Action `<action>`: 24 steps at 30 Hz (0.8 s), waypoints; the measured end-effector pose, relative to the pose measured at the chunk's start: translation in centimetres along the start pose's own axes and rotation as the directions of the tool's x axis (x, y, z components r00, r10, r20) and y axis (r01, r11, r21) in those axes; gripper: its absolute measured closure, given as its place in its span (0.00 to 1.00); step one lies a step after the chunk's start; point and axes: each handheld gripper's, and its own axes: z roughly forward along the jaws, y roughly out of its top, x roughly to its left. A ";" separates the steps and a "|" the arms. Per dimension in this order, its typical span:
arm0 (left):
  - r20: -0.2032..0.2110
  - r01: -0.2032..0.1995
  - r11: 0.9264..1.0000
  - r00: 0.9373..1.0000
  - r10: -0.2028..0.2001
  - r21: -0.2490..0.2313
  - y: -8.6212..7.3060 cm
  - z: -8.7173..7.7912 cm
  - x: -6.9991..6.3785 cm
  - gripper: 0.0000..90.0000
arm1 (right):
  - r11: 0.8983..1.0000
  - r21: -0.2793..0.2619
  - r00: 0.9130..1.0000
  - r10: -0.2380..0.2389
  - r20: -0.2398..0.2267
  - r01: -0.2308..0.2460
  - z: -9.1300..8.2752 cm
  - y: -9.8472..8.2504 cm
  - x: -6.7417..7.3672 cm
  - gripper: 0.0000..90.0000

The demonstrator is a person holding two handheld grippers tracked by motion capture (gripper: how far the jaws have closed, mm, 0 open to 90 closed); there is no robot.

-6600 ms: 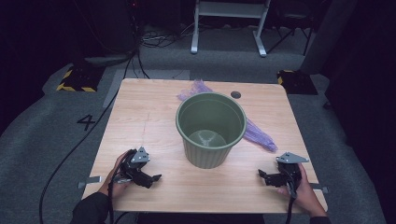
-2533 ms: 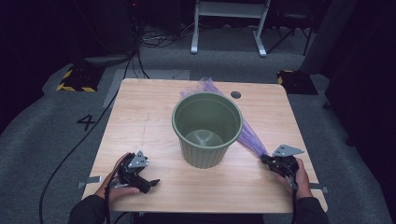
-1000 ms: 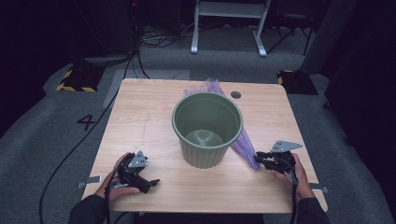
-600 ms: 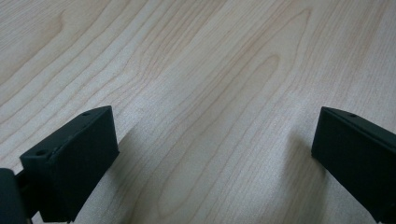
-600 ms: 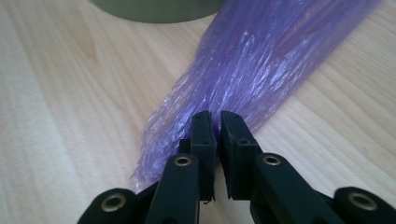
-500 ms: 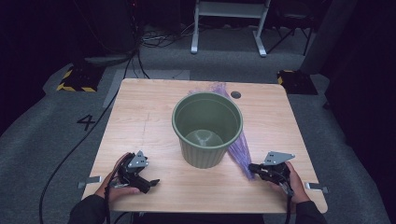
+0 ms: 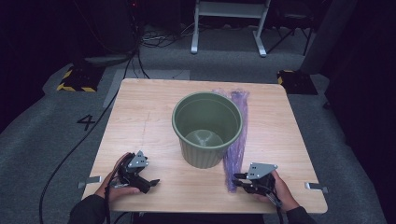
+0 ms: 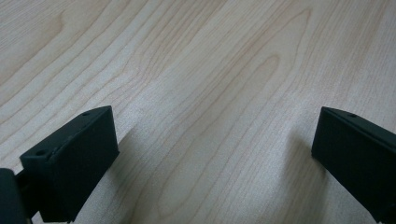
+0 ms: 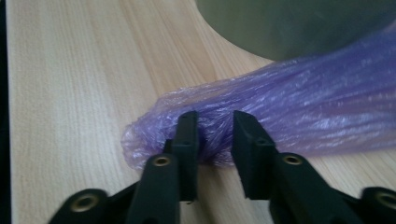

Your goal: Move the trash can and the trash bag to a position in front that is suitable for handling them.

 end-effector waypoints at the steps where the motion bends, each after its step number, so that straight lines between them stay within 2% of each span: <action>1: 0.000 0.000 1.000 1.000 0.000 0.000 0.0 0.0 0.0 0.00 | 1.000 0.001 1.000 -0.010 0.002 0.010 0.0 0.1 0.2 0.76; 4: 0.000 -0.001 1.000 1.000 0.001 -0.001 0.0 0.0 0.0 0.00 | 1.000 0.000 1.000 -0.016 0.003 0.016 0.1 0.2 0.4 0.74; 5: 0.000 -0.001 1.000 1.000 0.001 -0.001 0.0 0.0 0.0 0.00 | 1.000 -0.007 1.000 -0.017 0.007 0.017 -0.1 0.3 0.5 0.69; 7: 0.000 0.001 1.000 1.000 -0.001 -0.001 0.0 0.0 0.0 0.00 | 1.000 -0.008 1.000 -0.012 0.010 0.012 -0.1 0.3 0.5 0.67; 8: 0.000 0.001 1.000 1.000 -0.001 -0.001 0.0 0.0 0.0 0.00 | 1.000 -0.019 1.000 0.000 0.021 0.000 -0.5 0.3 0.3 0.61; 9: -0.001 0.001 1.000 1.000 -0.001 -0.001 0.0 0.0 0.0 0.00 | 1.000 -0.019 1.000 0.000 0.021 0.000 -0.5 0.3 0.3 0.61; 11: -0.001 0.001 1.000 1.000 -0.001 -0.001 0.0 0.0 0.0 0.00 | 0.999 -0.046 0.999 0.024 0.044 -0.022 -1.3 0.4 0.0 0.55; 14: 0.000 0.001 1.000 1.000 -0.001 -0.001 0.0 0.0 0.0 0.00 | 0.998 -0.054 0.997 0.037 0.065 -0.033 -1.9 0.4 -0.2 0.51; 16: 0.000 0.001 1.000 1.000 -0.001 -0.001 0.0 0.0 0.0 0.00 | 0.996 -0.075 0.994 0.054 0.090 -0.047 -2.7 0.4 -0.4 0.44; 18: 0.000 0.001 1.000 1.000 -0.001 -0.001 0.0 0.0 0.0 0.00 | 0.992 -0.113 0.991 0.073 0.110 -0.061 -3.8 0.6 -0.7 0.38; 21: 0.000 0.002 1.000 1.000 -0.002 -0.001 0.0 0.0 0.0 0.00 | 0.990 -0.129 0.990 0.072 0.121 -0.056 -4.3 0.8 -0.8 0.37; 22: 0.001 0.002 1.000 1.000 -0.002 -0.001 0.0 0.0 0.0 0.00 | 0.990 -0.132 0.988 0.070 0.140 -0.052 -4.5 1.0 -0.9 0.37; 23: 0.000 0.001 1.000 1.000 -0.001 0.000 0.0 0.0 0.0 0.00 | 0.990 -0.133 0.980 0.079 0.184 -0.055 -4.5 1.4 -1.4 0.38; 24: -0.001 0.001 1.000 1.000 -0.001 0.001 0.0 0.0 0.0 0.00 | 0.990 -0.133 0.980 0.079 0.184 -0.055 -4.5 1.4 -1.4 0.38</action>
